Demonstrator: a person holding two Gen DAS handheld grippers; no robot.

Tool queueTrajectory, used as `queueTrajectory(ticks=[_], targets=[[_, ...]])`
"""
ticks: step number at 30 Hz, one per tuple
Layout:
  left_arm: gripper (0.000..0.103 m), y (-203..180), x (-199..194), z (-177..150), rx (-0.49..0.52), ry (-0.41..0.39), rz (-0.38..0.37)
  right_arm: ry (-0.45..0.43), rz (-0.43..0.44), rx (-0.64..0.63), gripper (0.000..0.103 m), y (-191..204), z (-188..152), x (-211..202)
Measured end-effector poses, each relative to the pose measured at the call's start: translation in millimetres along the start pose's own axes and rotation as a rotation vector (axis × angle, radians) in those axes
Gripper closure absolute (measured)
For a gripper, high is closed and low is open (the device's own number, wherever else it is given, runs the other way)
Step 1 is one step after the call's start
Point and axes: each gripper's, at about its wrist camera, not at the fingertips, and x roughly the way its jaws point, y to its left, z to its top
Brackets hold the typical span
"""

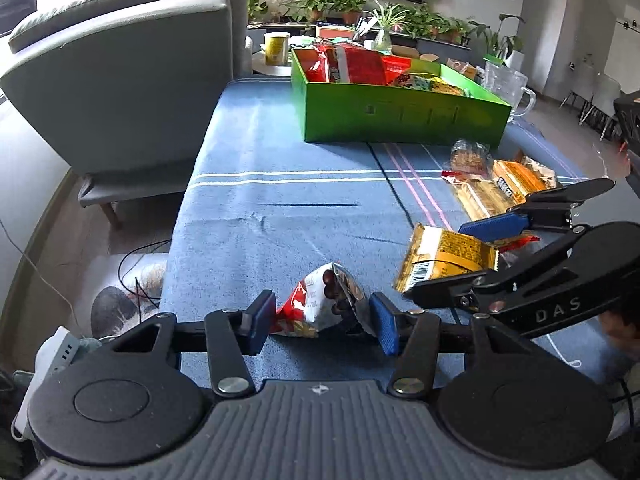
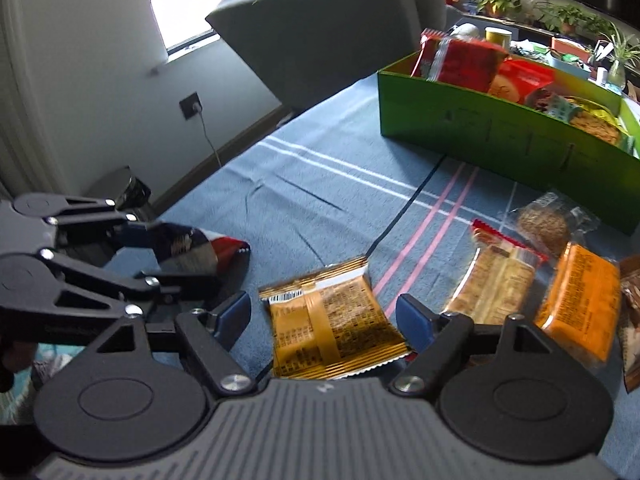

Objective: Organize snacks

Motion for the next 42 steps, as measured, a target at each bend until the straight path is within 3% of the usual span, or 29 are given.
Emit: queueTrajectory(ticks=[8, 12, 17, 22, 29, 32, 35, 39, 42], targets=[[0.054, -0.6, -0.1, 0.9, -0.018, -0.008, 0.0, -0.013, -0.09, -0.066, 0.037, 9.6, -4.1, 0.7], [0.054, -3.5, -0.4, 2.3, -0.021, -0.011, -0.004, -0.043, -0.082, 0.03, 0.039, -0.9, -4.3, -10.6], [0.056, -10.2, -3.9, 12.8, -0.026, -0.044, -0.021, -0.165, -0.034, 0.153, 0.039, -17.1, 2.4, -34.8], [0.056, -23.7, -4.2, 20.3, 0.02, -0.062, -0.026, -0.218, -0.06, 0.206, 0.039, -29.5, 2.5, -45.9], [0.035, -16.4, -10.6, 9.6, 0.029, -0.045, 0.064, -0.24, -0.056, 0.258, 0.039, -44.7, -2.7, -53.4], [0.034, -13.2, -10.8, 0.8, 0.034, -0.01, 0.097, -0.241, -0.045, 0.259, 0.039, -45.1, -3.6, -53.6], [0.033, -13.1, -2.3, -1.7, 0.009, 0.025, 0.083, -0.237, -0.032, 0.259, 0.039, -43.0, -3.3, -51.7], [0.036, -16.9, 17.2, 4.9, -0.018, 0.04, 0.028, -0.229, -0.023, 0.25, 0.039, -38.5, -3.6, -50.1], [0.059, -29.4, 26.4, 10.3, 0.058, 0.009, 0.058, -0.232, -0.027, 0.249, 0.039, -37.9, -4.6, -52.0]])
